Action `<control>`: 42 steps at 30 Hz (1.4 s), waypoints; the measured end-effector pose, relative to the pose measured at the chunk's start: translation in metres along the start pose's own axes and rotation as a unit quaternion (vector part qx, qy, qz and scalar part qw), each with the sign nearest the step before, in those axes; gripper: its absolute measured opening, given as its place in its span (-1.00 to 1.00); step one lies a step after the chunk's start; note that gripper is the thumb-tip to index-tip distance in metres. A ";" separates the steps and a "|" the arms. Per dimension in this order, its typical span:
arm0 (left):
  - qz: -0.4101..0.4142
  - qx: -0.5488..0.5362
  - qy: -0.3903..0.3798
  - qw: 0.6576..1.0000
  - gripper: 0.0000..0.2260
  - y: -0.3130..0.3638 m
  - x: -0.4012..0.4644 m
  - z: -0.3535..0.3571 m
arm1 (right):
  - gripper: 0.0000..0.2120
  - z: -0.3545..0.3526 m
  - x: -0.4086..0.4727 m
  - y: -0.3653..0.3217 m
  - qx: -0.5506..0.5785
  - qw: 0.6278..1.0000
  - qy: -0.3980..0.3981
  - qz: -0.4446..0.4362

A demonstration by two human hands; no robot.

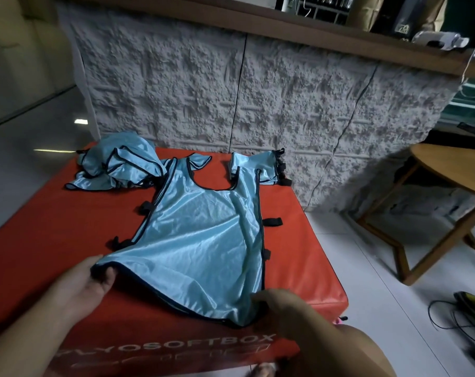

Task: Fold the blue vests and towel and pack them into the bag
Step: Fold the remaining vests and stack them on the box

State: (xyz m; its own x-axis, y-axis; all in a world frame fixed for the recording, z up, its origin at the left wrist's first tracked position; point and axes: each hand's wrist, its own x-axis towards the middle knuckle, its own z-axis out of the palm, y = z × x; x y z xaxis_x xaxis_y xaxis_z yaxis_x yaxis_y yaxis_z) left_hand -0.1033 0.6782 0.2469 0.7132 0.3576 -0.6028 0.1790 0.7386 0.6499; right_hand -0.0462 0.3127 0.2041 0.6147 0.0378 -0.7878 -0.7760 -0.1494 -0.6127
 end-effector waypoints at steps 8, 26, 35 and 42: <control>-0.007 -0.021 0.023 0.999 -0.83 0.003 0.010 -0.006 | -0.70 0.017 -0.007 -0.012 0.070 0.993 0.019 -0.094; 0.020 -0.045 -0.020 0.999 -0.88 0.008 0.039 -0.002 | -0.82 0.024 0.016 -0.041 0.030 0.984 0.065 -0.160; 0.081 0.085 -0.054 0.992 -0.78 -0.008 0.037 0.009 | -0.76 0.034 0.018 -0.038 0.058 0.991 -0.018 -0.118; 0.084 0.089 -0.038 0.992 -0.94 -0.012 0.038 0.012 | -0.71 0.037 0.020 -0.047 0.079 0.981 -0.063 -0.166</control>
State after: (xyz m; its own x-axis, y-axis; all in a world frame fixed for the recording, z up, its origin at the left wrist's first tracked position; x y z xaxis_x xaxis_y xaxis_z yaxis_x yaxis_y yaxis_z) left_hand -0.0701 0.6758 0.2217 0.7909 0.4180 -0.4471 0.1653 0.5574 0.8136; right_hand -0.0023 0.3575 0.2145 0.8226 0.1811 -0.5391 -0.5547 0.0463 -0.8308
